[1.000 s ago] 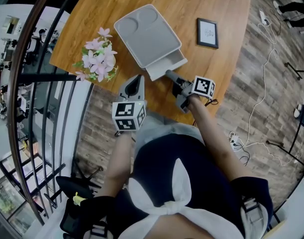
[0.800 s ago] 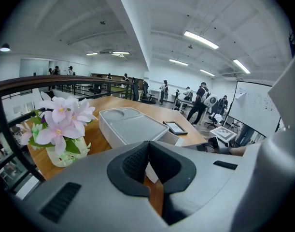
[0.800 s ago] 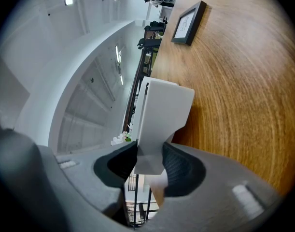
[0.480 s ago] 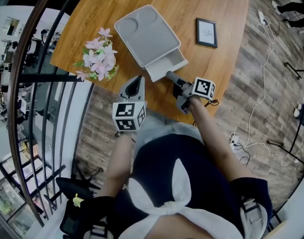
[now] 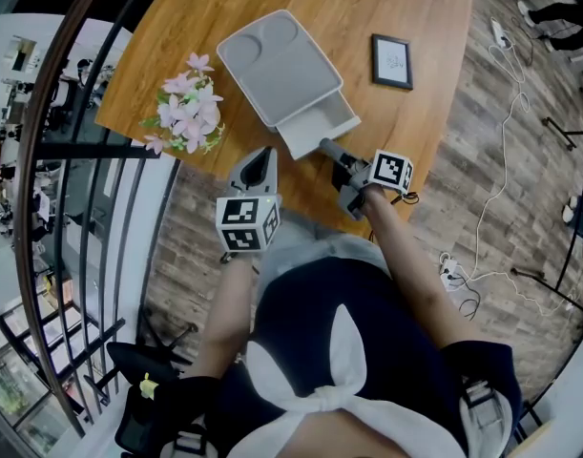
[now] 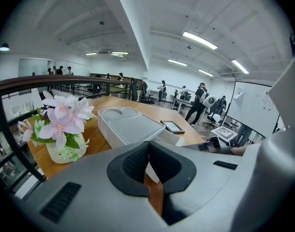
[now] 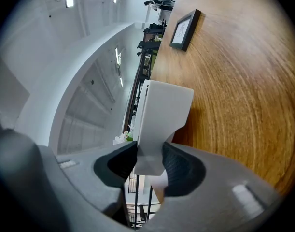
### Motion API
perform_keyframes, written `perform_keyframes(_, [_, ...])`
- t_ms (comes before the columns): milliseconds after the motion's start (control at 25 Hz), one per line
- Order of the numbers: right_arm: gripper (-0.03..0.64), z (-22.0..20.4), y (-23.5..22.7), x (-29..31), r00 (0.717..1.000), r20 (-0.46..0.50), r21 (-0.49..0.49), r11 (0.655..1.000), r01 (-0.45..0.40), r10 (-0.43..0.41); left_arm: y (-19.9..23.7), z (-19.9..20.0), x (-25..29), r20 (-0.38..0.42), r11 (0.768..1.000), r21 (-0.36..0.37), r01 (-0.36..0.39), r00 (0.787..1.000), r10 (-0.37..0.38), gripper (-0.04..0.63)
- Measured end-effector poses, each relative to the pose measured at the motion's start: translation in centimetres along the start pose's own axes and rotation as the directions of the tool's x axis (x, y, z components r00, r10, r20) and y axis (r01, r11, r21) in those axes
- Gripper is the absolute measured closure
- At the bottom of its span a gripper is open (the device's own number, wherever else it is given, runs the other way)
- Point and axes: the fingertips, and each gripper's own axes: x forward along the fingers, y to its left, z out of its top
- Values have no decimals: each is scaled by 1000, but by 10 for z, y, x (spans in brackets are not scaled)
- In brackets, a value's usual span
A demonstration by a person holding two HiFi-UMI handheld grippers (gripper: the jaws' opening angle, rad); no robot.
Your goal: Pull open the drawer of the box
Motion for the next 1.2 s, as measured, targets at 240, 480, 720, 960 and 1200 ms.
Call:
perform_keyframes(240, [454, -4, 0, -3, 1000, 2, 2, 1000, -8, 8, -3, -2, 0, 0, 1000, -2, 6, 1000, -6, 578])
perform_keyframes(480, [454, -5, 1, -6, 1000, 6, -3, 1000, -24, 24, -6, -5, -1, -3, 1000, -4, 9, 1000, -9, 577])
perform_keyframes(720, [454, -7, -1, -11, 1000, 11, 6, 1000, -6, 6, -9, -7, -3, -6, 1000, 0, 12, 1000, -12, 577])
perform_keyframes(960, [454, -8, 0, -15, 1000, 13, -2, 1000, -23, 23, -12, -8, -4, -6, 1000, 5, 17, 1000, -17, 578])
perform_keyframes(1200, [454, -11, 0, -20, 1000, 15, 9, 1000, -23, 23, -16, -9, -6, -10, 1000, 10, 20, 1000, -20, 577])
